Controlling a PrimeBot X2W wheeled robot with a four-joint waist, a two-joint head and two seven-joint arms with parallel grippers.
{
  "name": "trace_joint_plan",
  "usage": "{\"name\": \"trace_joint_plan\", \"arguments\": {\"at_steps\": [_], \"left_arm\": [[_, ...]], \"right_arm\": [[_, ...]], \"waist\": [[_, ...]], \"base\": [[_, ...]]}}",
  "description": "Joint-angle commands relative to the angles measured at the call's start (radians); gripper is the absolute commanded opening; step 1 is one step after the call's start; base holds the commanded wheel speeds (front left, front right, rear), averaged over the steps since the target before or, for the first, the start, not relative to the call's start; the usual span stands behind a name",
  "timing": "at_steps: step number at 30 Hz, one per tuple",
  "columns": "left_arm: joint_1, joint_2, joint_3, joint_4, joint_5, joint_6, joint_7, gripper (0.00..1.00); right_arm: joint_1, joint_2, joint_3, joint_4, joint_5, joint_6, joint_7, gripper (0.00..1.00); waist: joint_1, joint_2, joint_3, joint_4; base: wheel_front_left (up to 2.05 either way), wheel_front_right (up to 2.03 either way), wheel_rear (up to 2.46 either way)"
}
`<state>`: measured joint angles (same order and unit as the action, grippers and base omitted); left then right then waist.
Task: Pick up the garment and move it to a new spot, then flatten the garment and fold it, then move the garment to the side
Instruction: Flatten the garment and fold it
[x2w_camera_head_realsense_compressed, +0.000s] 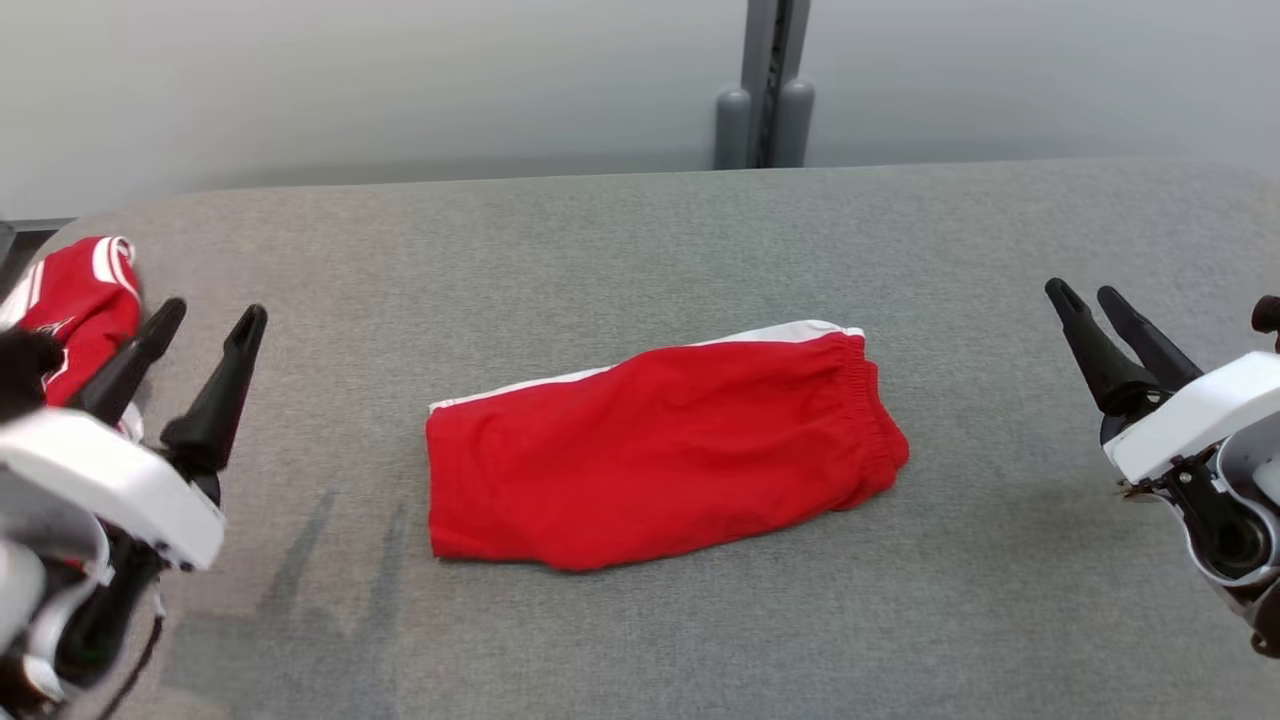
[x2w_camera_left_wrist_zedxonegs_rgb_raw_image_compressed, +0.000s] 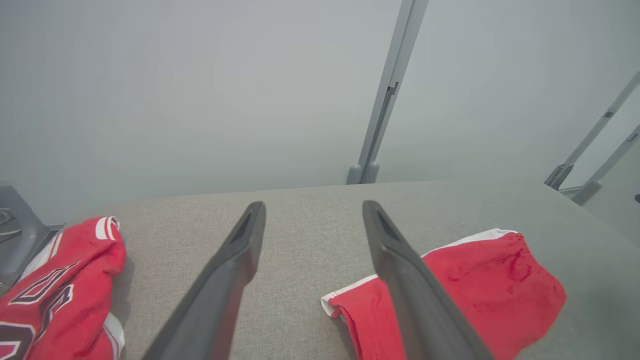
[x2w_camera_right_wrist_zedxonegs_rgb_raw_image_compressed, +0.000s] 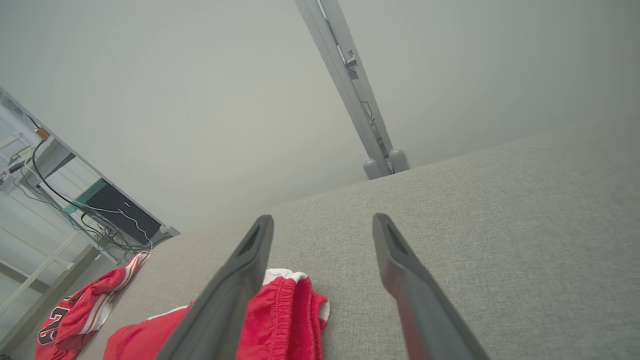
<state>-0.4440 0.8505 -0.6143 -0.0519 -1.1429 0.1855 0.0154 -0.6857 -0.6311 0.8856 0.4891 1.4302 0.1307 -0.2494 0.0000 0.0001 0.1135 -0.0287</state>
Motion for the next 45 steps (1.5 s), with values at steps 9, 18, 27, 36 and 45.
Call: {"name": "trace_joint_plan", "arguments": {"at_steps": [9,18,27,36,45], "left_arm": [[0.196,-0.088,0.021,-0.076,0.131,0.129,-0.261,1.00],[0.325,-0.309,0.208,-0.068,0.355,0.151,-0.281,1.00],[0.422,-0.498,0.359,-0.047,0.526,0.046,-0.282,1.00],[0.434,-0.603,0.396,0.018,0.602,-0.050,-0.282,1.00],[0.422,-0.653,0.419,0.068,0.639,-0.100,-0.282,1.00]], "right_arm": [[0.166,0.139,-0.315,0.051,-0.255,0.000,-0.014,1.00],[0.355,0.276,-0.565,-0.029,-0.594,0.000,-0.015,1.00],[0.327,0.366,-0.587,0.051,-0.768,0.000,0.064,1.00],[0.230,0.408,-0.598,0.198,-0.838,0.000,0.221,1.00],[0.175,0.427,-0.637,0.336,-0.851,0.000,0.305,1.00]], "waist": [[0.0000,-0.0001,-0.028,0.077],[0.0000,-0.0001,-0.048,0.092],[0.0000,-0.0001,-0.034,0.091],[0.0000,-0.0001,-0.031,0.133],[0.0000,-0.0001,-0.030,0.181]], "base": [[0.00,0.00,0.00],[0.00,0.00,0.00],[0.00,0.00,0.00],[0.00,0.00,0.00],[0.00,0.00,0.00]]}}
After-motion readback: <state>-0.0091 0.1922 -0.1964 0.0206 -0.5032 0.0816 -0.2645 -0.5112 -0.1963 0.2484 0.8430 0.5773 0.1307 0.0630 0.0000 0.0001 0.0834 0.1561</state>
